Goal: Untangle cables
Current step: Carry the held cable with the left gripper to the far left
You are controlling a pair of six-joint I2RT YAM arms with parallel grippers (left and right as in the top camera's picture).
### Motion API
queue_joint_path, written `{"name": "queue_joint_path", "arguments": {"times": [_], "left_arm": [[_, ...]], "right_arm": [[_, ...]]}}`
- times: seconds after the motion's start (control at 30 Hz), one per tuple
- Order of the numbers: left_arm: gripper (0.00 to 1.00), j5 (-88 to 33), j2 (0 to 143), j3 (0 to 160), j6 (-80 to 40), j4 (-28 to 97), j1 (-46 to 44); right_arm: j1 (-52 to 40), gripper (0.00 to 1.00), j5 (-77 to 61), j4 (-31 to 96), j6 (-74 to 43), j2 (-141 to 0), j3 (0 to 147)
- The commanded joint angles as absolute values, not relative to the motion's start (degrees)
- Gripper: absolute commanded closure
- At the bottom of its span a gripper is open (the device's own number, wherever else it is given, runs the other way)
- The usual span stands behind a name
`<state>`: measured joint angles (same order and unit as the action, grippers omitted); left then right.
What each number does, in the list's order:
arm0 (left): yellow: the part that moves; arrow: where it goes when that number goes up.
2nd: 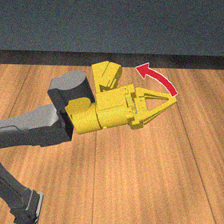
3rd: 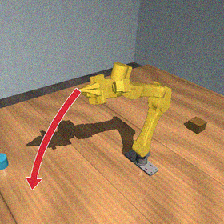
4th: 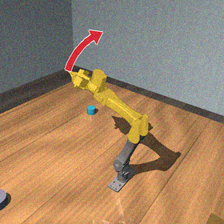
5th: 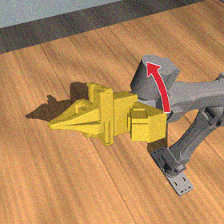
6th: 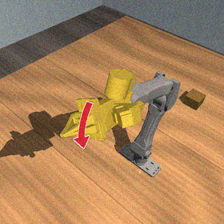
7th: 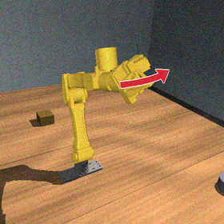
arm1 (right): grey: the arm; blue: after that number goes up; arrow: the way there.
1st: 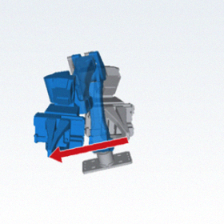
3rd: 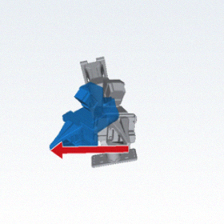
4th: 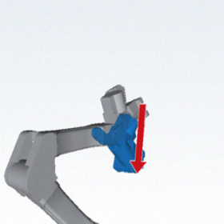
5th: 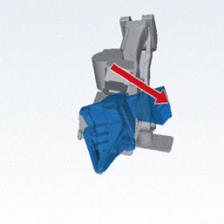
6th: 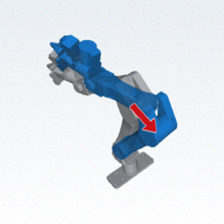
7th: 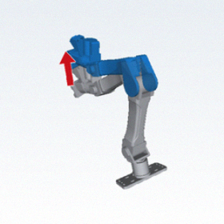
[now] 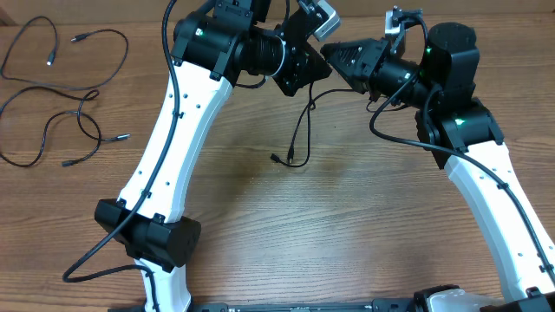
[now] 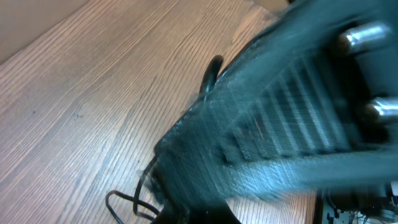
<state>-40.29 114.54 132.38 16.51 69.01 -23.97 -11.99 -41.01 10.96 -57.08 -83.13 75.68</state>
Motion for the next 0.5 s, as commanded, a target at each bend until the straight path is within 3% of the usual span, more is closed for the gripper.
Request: {"name": "queue_joint_path", "arguments": {"times": [0.0, 0.07, 0.13, 0.3, 0.47], "left_arm": [[0.96, -40.5, 113.8, 132.6, 12.4, 69.2, -23.2], [0.96, -40.5, 113.0, 132.6, 10.1, 69.4, -22.6], [0.96, -40.5, 112.1, 132.6, 8.5, 70.1, -21.8], [0.96, -40.4, 108.9, 132.6, 5.3, 73.5, -19.4], [0.96, -39.8, 105.1, 132.6, 0.8, 76.6, -16.0]], "right_arm": [[-11.7, 0.52, -41.8, 10.1, -56.4, -82.7, 76.5], [-11.1, 0.33, -41.9, 9.9, -55.7, -82.7, 76.5], [-10.6, 0.22, -42.1, 9.7, -55.5, -82.7, 76.5], [-8.7, 0.12, -44.1, 9.5, -55.5, -82.7, 76.5], [-6.1, 0.09, -47.1, 9.3, -55.2, -82.7, 76.5]]}}
